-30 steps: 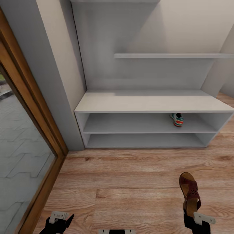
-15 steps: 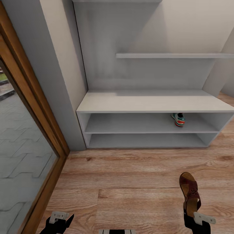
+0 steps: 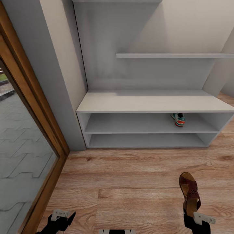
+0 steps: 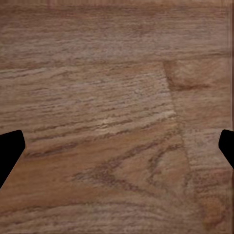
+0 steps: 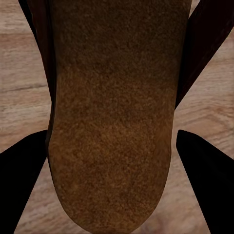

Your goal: Pick up the two gym shoes and the two sandals from the corridor floor and place them onto the hallstand (shoe rack) in the corridor, making sure they are on the rack and not on the floor. Arrange them so the two gym shoes are next to each other and the two sandals are next to each other.

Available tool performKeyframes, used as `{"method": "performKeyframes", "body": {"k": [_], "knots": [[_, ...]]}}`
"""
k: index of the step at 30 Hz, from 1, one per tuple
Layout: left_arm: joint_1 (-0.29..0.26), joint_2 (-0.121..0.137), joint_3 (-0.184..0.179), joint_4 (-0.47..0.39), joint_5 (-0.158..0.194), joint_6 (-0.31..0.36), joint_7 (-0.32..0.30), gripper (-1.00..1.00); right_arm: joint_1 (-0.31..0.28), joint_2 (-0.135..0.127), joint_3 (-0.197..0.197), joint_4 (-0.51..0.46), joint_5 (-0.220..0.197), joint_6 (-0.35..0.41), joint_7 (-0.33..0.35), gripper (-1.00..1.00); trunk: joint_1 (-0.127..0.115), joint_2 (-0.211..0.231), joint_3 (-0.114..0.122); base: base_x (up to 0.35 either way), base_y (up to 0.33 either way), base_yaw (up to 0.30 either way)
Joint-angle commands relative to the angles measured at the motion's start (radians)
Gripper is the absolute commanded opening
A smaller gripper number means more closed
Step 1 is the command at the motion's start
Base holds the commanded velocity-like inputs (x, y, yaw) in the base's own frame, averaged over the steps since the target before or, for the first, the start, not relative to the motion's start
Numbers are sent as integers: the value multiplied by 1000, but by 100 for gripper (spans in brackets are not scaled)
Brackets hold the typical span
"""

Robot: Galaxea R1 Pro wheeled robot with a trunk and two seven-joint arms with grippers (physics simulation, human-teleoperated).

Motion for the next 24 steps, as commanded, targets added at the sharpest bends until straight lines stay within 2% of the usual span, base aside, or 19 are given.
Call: {"method": "performKeyframes", "body": {"k": [1, 8, 13, 14, 17, 18, 21, 22, 24], "knots": [[-9, -8, 6, -7, -10, -5, -11, 100, -1, 1, -4, 0, 12, 0, -5, -100, 0, 0, -1, 0, 0, 0], [-34, -57, 0, -16, -12, -2, -37, 100, -2, 10, -1, -12, 14, 35, -3, -100, 0, 0, -1, 0, 0, 0], [-54, -75, -24, -17, -14, 1, -77, 100, -22, 40, 2, -53, 15, 143, -3, -100, 0, 0, -1, 0, 0, 0], [-58, -78, -40, -18, -14, 2, -91, 100, -35, 59, 3, -86, 16, 202, -2, -100, 0, 0, -1, 0, 0, 0], [-61, -80, -62, -15, -14, 4, -104, 100, -53, 95, 15, -151, 16, 299, -2, -100, 0, 0, -1, 0, 0, 0], [-62, -80, -72, -10, -14, 3, -109, 100, -63, 121, 36, -200, 16, 367, -3, -100, 0, 0, -1, 0, 0, 0], [-63, -81, -81, -8, -14, 1, -114, 100, -76, 159, 84, -278, 16, 471, -5, -100, 0, 0, -1, 0, 0, 0], [-63, -80, -86, -10, -14, 0, -116, 100, -85, 184, 125, -329, 16, 539, -8, -100, 0, 0, -1, 0, 0, 0], [-63, -80, -89, -13, -14, -1, -120, 100, -97, 210, 168, -377, 16, 603, -15, -100, 0, 0, -1, 0, 0, 0]]}}
